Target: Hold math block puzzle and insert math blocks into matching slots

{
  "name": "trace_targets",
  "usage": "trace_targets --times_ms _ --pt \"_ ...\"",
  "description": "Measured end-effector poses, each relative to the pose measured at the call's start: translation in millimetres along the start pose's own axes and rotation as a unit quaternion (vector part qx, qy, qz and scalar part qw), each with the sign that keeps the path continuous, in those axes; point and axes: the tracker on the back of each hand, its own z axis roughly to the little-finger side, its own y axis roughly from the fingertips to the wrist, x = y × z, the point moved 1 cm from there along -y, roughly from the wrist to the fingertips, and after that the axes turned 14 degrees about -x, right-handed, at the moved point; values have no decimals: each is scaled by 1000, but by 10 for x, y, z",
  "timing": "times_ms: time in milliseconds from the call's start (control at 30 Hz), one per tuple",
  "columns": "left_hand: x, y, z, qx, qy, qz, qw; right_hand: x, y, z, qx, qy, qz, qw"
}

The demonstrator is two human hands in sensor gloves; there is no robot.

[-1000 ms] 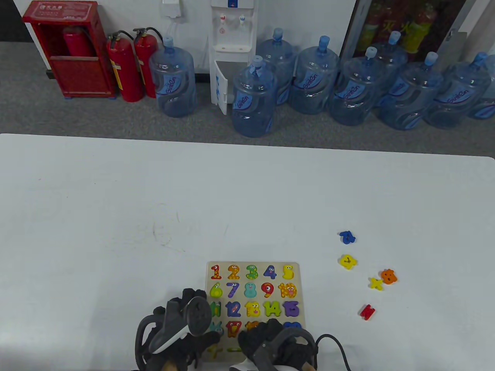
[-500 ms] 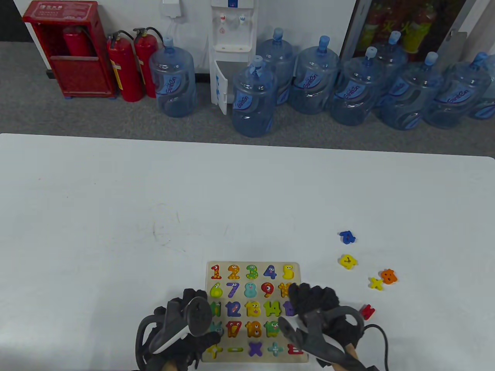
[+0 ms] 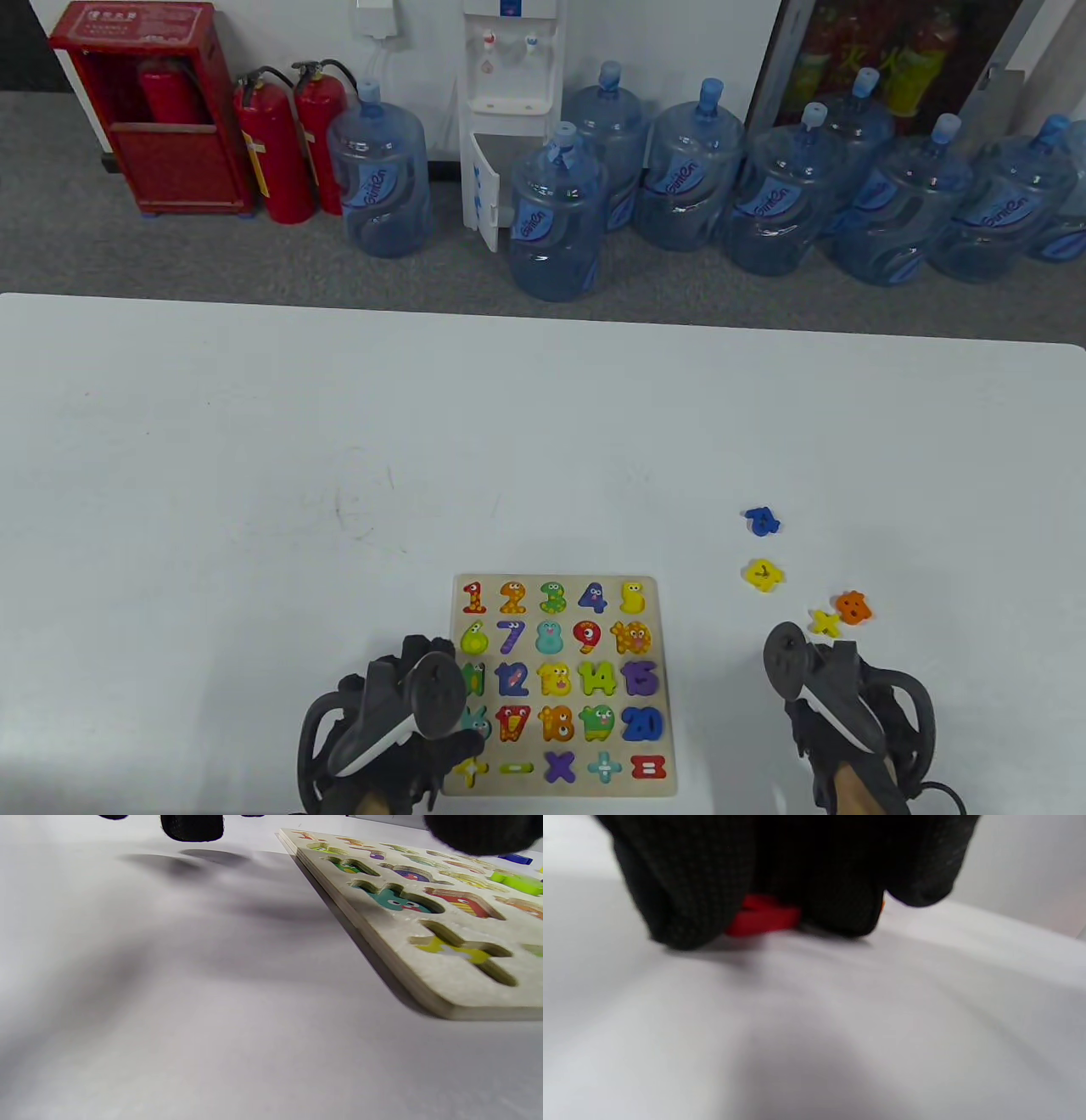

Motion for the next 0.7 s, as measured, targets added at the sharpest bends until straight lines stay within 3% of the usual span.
trace_targets --times_ms 700 --pt "3 0 -6 3 1 4 1000 17 148 -264 29 35 18 999"
